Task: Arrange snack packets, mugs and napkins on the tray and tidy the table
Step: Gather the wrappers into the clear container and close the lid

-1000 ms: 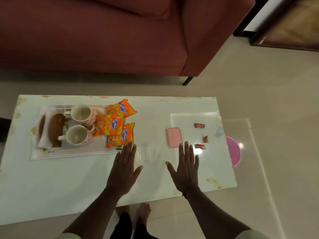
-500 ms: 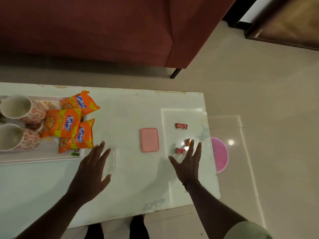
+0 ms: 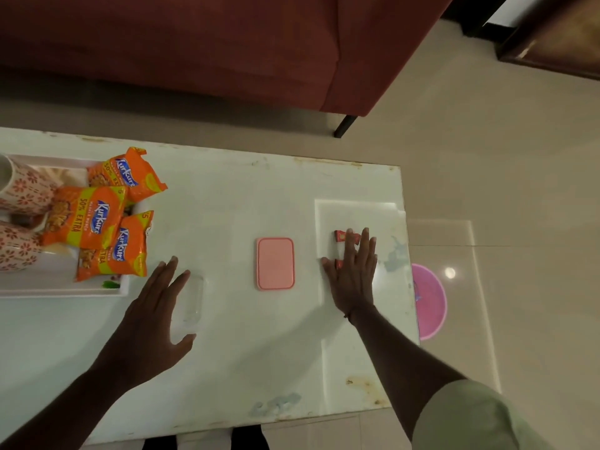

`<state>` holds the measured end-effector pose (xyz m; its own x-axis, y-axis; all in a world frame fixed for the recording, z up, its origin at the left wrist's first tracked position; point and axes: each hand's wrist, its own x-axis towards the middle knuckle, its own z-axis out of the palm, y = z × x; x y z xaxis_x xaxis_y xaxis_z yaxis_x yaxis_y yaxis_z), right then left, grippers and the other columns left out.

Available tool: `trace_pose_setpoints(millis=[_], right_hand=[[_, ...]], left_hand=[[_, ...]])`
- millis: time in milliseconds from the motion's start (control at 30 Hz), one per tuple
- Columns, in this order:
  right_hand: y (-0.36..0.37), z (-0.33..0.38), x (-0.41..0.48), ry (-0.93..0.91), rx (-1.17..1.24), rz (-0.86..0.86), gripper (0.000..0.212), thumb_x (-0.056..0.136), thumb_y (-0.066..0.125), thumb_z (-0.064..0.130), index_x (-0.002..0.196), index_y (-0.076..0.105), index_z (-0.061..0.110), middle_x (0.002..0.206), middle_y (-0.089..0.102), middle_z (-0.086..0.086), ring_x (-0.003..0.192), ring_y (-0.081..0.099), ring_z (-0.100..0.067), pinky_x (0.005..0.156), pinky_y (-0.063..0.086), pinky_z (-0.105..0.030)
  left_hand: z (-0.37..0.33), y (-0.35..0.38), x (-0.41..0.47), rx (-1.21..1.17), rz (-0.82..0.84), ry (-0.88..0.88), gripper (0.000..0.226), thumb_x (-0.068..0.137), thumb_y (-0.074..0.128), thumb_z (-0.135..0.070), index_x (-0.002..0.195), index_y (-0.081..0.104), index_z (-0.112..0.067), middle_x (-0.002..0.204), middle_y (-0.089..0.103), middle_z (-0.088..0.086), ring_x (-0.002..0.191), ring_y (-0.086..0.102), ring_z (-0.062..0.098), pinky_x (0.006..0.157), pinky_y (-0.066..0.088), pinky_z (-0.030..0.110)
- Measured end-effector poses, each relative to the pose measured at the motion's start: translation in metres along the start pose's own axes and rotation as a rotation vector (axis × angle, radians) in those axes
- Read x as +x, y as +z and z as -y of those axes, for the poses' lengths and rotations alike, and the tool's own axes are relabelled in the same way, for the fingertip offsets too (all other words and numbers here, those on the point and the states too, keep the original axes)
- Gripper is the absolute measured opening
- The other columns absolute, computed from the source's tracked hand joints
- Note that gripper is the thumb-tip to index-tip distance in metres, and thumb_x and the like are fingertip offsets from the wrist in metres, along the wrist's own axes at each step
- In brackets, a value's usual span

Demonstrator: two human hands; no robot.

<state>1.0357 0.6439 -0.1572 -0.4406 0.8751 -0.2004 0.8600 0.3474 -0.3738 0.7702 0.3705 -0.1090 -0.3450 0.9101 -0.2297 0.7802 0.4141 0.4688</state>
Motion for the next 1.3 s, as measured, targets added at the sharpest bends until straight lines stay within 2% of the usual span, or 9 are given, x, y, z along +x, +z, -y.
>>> trace_pose_setpoints(millis=[167, 300, 500, 567, 700, 767, 833, 967, 1300], right_hand=[[-0.006, -0.003, 0.021, -0.133, -0.145, 0.018, 0.057, 0.101, 0.039, 0.049, 0.154, 0.024, 0.032, 0.165, 0.013, -0.003, 0.152, 0.007, -0.027, 0.116, 0.020, -0.044], [-0.006, 0.001, 0.011, -0.085, -0.184, -0.077, 0.034, 0.099, 0.044, 0.039, 0.131, 0.049, 0.028, 0.138, 0.042, 0.000, 0.120, 0.039, -0.028, 0.088, 0.042, -0.043], [0.000, 0.000, -0.016, -0.051, -0.124, -0.127, 0.019, 0.100, 0.047, 0.027, 0.109, 0.058, 0.013, 0.106, 0.054, -0.007, 0.094, 0.049, -0.027, 0.062, 0.052, -0.037], [-0.004, 0.000, -0.015, -0.086, -0.118, -0.117, 0.022, 0.101, 0.047, 0.026, 0.109, 0.061, 0.011, 0.103, 0.059, -0.006, 0.092, 0.053, -0.027, 0.064, 0.051, -0.036], [-0.019, 0.026, -0.015, 0.114, 0.192, -0.157, 0.021, 0.101, 0.046, 0.032, 0.107, 0.061, 0.019, 0.092, 0.064, 0.009, 0.083, 0.058, -0.012, 0.071, 0.044, -0.026], [-0.026, 0.057, -0.021, 0.267, 0.417, -0.174, 0.015, 0.098, 0.047, 0.036, 0.087, 0.056, 0.032, 0.072, 0.056, 0.018, 0.065, 0.051, -0.003, 0.062, 0.040, -0.022], [-0.030, 0.095, -0.034, 0.436, 0.731, -0.134, 0.024, 0.094, 0.050, 0.036, 0.071, 0.049, 0.028, 0.057, 0.042, 0.013, 0.054, 0.039, -0.010, 0.051, 0.034, -0.023], [-0.021, 0.163, -0.070, 0.573, 1.258, 0.036, 0.019, 0.094, 0.058, 0.025, 0.076, 0.063, 0.025, 0.054, 0.040, 0.006, 0.046, 0.034, -0.010, 0.039, 0.024, -0.020], [0.025, 0.238, -0.099, 0.431, 1.115, -0.071, 0.012, 0.096, 0.053, 0.018, 0.087, 0.061, 0.017, 0.068, 0.053, -0.006, 0.058, 0.046, -0.014, 0.055, 0.043, -0.030]], left_hand=[[-0.004, -0.002, 0.007, -0.044, 0.016, -0.032, 0.127, 0.053, 0.088, -0.044, 0.154, 0.016, -0.021, 0.165, 0.003, -0.001, 0.152, 0.003, 0.022, 0.104, 0.037, 0.056], [-0.006, 0.001, 0.008, -0.125, 0.071, -0.010, 0.128, 0.056, 0.089, -0.043, 0.154, 0.009, -0.028, 0.164, 0.002, -0.008, 0.152, 0.003, 0.016, 0.112, 0.032, 0.045], [-0.008, 0.005, 0.007, -0.205, 0.104, -0.004, 0.131, 0.057, 0.089, -0.039, 0.149, -0.004, -0.047, 0.162, -0.003, -0.018, 0.149, 0.002, 0.004, 0.108, 0.029, 0.027], [-0.007, 0.006, 0.005, -0.224, 0.100, -0.030, 0.132, 0.058, 0.090, -0.037, 0.150, -0.005, -0.046, 0.162, 0.001, -0.016, 0.147, 0.008, 0.003, 0.109, 0.031, 0.027], [-0.004, 0.008, 0.003, -0.254, 0.092, -0.087, 0.130, 0.057, 0.090, -0.036, 0.153, 0.002, -0.035, 0.161, 0.008, -0.012, 0.142, 0.021, 0.005, 0.111, 0.033, 0.028], [-0.003, 0.008, 0.003, -0.245, 0.085, -0.075, 0.128, 0.056, 0.090, -0.038, 0.153, 0.006, -0.034, 0.161, 0.010, -0.012, 0.142, 0.019, 0.001, 0.110, 0.031, 0.025], [-0.003, 0.007, 0.004, -0.257, 0.081, -0.057, 0.125, 0.054, 0.090, -0.040, 0.152, 0.012, -0.033, 0.160, 0.015, -0.015, 0.142, 0.016, -0.004, 0.111, 0.029, 0.024], [-0.002, 0.003, 0.006, -0.324, 0.075, -0.057, 0.119, 0.050, 0.090, -0.044, 0.147, 0.022, -0.036, 0.151, 0.026, -0.016, 0.133, 0.028, -0.003, 0.107, 0.036, 0.022], [0.002, 0.011, 0.009, -0.323, 0.039, -0.075, 0.112, 0.050, 0.090, -0.048, 0.141, 0.026, -0.038, 0.142, 0.043, -0.012, 0.124, 0.035, 0.001, 0.103, 0.039, 0.028]])
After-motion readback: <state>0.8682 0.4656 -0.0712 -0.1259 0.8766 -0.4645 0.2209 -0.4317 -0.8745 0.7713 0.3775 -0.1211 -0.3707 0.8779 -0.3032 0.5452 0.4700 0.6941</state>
